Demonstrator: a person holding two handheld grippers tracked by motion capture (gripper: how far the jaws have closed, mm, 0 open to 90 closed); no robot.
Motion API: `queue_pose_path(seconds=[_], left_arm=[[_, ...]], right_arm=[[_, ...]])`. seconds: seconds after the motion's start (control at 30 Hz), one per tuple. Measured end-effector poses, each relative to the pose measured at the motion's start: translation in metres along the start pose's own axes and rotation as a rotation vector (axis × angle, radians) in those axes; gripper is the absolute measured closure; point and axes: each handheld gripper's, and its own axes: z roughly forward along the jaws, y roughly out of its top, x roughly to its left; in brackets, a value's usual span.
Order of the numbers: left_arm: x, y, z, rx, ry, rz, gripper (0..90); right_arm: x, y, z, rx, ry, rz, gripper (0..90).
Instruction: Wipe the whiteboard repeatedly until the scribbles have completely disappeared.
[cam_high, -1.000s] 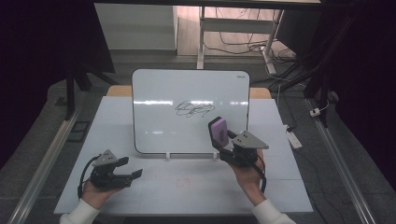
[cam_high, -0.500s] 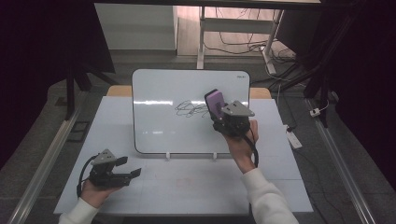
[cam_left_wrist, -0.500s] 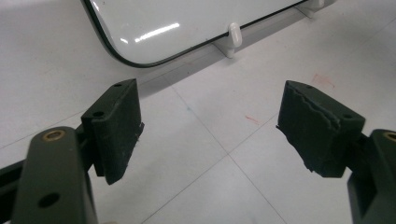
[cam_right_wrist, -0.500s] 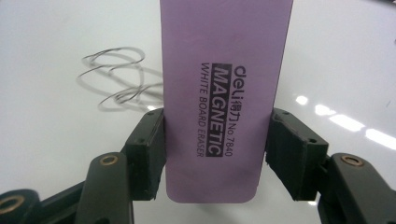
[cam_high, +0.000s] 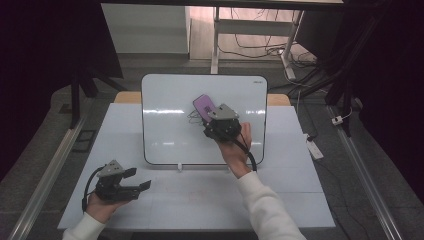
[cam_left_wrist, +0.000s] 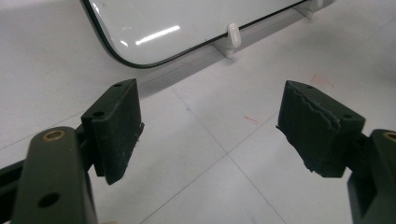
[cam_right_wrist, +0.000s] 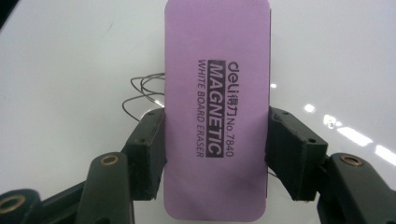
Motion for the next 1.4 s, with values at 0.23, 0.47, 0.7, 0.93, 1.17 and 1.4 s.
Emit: queue_pose_path(seconds=[0.23,0.47,0.7,0.93,1.17,1.4], left_arm=[[0.001,0.000,-0.001,-0.005,-0.003,-0.011,22.4],[0.001,0.000,-0.001,-0.005,-0.003,-0.008,22.4],[0.001,-0.002,-0.003,-0.011,-0.005,-0.010,22.4],[0.002,-0.002,-0.003,-0.011,-0.001,-0.011,22.4],[0.002,-0.002,-0.003,-0.011,-0.001,-0.010,22.4],[0.002,-0.003,-0.004,-0.014,-0.005,-0.011,22.4]], right_arm=[[-0.050,-0.011,-0.019,-0.004,-0.097,0.135,40.7],[-0.003,-0.003,-0.001,0.003,-0.001,0.043,40.7],[-0.009,-0.001,-0.003,-0.009,-0.065,0.018,40.7],[-0.052,-0.003,-0.011,-0.029,-0.124,0.131,40.7],[-0.010,0.017,0.011,-0.052,-0.024,0.061,40.7],[0.022,0.014,0.018,-0.045,0.070,0.034,40.7]])
